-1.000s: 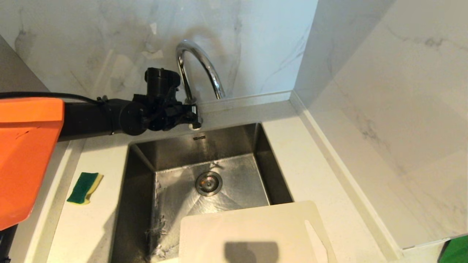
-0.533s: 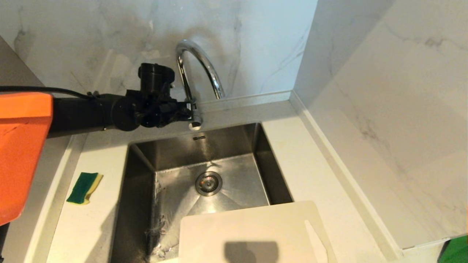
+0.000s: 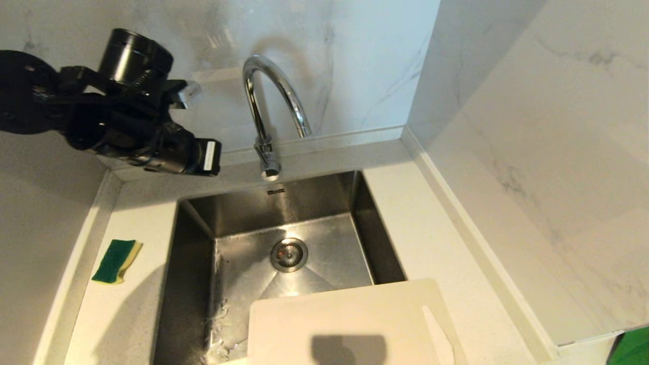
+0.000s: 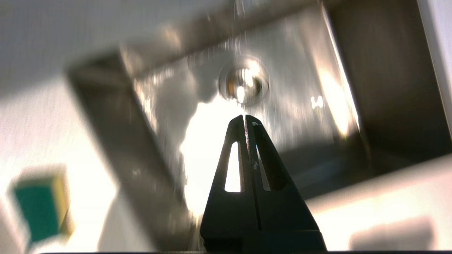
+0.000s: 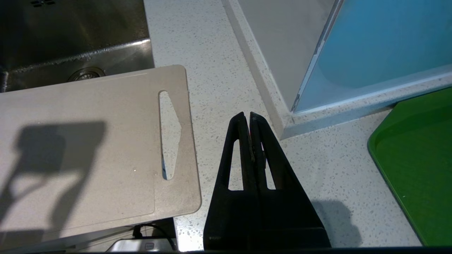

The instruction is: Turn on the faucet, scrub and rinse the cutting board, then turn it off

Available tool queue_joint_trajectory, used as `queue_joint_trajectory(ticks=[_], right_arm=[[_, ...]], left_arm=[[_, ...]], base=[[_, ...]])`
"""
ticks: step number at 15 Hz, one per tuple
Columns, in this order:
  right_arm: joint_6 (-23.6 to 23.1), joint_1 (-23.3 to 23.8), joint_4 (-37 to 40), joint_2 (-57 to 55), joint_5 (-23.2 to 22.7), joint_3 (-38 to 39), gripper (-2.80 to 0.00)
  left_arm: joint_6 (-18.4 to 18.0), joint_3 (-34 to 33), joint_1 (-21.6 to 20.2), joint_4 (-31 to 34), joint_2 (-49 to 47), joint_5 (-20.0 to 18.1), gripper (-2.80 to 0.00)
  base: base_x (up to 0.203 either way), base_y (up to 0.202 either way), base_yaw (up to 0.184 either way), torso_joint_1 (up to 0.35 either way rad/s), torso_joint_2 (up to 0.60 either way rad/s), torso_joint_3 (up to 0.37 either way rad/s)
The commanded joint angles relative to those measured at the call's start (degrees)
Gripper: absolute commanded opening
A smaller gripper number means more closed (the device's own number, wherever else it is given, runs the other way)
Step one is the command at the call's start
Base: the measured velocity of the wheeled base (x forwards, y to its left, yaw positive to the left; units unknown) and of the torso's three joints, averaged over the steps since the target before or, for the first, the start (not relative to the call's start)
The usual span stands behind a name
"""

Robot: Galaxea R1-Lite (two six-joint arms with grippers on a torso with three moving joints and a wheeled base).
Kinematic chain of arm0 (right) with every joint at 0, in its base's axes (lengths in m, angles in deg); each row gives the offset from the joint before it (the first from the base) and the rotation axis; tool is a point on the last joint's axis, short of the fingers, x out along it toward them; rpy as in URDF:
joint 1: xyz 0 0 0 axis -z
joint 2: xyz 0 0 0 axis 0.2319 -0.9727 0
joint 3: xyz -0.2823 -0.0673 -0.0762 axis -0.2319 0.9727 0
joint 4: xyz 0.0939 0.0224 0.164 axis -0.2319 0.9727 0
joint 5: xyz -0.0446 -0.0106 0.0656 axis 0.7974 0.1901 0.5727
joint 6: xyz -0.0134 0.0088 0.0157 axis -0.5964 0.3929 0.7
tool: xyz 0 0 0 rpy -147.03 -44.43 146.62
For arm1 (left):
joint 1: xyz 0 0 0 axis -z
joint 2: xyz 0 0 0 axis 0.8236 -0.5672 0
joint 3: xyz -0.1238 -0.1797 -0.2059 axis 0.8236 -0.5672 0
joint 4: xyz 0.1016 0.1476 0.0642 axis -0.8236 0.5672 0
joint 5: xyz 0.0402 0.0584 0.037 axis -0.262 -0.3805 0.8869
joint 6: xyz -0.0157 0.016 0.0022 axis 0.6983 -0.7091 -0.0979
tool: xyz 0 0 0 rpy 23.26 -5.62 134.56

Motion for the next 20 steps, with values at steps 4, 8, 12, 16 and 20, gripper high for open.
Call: queue_joint_trajectory(ticks=[4,8,12,16,20], right_arm=[[0.03,0.03,0.02,-0.04,0.02,0.00,-2.80],[0.03,0.00,0.02,-0.07,0.02,0.00,-2.80],[0.03,-0.04,0.02,-0.09,0.02,0.00,-2.80],[0.03,-0.03,0.02,-0.01,0.02,0.00,-2.80],[0.03,0.04,0.02,-0.07,0.02,0.00,-2.80]], left_arm=[[-5.88,-17.34,-13.10,3.87,22.56,-10.67,-2.80],[-8.27,-24.19,-20.22,6.53,30.53,-17.92,-2.80],[-10.50,-29.83,-22.71,7.39,36.21,-19.71,-2.80],[-14.91,-36.80,-26.52,7.22,42.85,-24.23,-2.80],[-14.29,-48.18,-26.57,-0.53,51.81,-24.20,-2.80]], base=[[0.000,0.000,0.000,0.000,0.00,0.000],[0.000,0.000,0.000,0.000,0.00,0.000],[0.000,0.000,0.000,0.000,0.00,0.000],[0.000,0.000,0.000,0.000,0.00,0.000],[0.000,0.000,0.000,0.000,0.00,0.000]])
